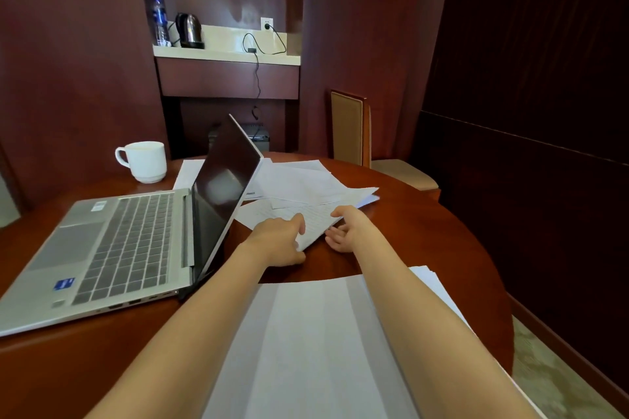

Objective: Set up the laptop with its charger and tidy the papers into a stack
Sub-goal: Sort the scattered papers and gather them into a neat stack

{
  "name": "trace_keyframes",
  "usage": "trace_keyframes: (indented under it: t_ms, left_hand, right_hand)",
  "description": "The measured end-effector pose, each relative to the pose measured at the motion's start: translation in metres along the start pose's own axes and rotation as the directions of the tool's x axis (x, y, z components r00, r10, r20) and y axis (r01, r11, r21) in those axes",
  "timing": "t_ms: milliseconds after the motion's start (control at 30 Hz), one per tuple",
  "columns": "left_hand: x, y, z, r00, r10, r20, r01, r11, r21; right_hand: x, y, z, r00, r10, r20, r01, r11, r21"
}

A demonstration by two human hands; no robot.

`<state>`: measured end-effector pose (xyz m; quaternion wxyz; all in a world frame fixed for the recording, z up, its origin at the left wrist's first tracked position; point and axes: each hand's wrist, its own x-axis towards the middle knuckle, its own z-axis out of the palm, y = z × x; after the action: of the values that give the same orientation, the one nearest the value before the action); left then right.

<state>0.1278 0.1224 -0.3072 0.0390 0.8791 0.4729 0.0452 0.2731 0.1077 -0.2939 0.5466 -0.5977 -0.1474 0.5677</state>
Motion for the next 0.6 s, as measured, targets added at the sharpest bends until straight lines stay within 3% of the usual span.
trace_keyframes:
  t_ms: [133, 233, 367, 467, 533, 600]
  left_hand:
    - [-0.005, -0.006, 0.001, 1.000, -0.005, 0.024, 0.007, 0.997, -0.080]
    - [-0.008, -0.008, 0.006, 1.000, 0.008, 0.009, -0.007, 0.994, -0.110]
    - [-0.010, -0.009, 0.006, 1.000, 0.026, 0.000, -0.025, 0.966, -0.258]
    - [-0.008, -0.010, 0.005, 0.996, -0.043, 0.074, 0.080, 0.773, -0.629]
    - [-0.006, -0.006, 0.003, 0.980, -0.188, 0.065, 0.173, 0.638, -0.750]
    - [-0.006, 0.001, -0.001, 0.914, -0.397, 0.083, 0.311, 0.554, -0.772]
  right_hand:
    - [0.009, 0.012, 0.013, 0.988, -0.139, -0.062, 0.098, 0.895, -0.436]
    - [0.015, 0.015, 0.016, 0.983, -0.173, -0.068, 0.102, 0.809, -0.579]
    - [0.009, 0.014, 0.007, 0.992, -0.100, -0.077, 0.040, 0.827, -0.561]
    - [0.001, 0.009, -0.008, 0.988, -0.131, -0.079, 0.078, 0.877, -0.474]
    - [-0.003, 0.003, -0.019, 0.981, -0.169, -0.099, 0.126, 0.930, -0.344]
    - [-0.008, -0.002, -0.030, 0.972, -0.206, -0.118, 0.183, 0.967, -0.179]
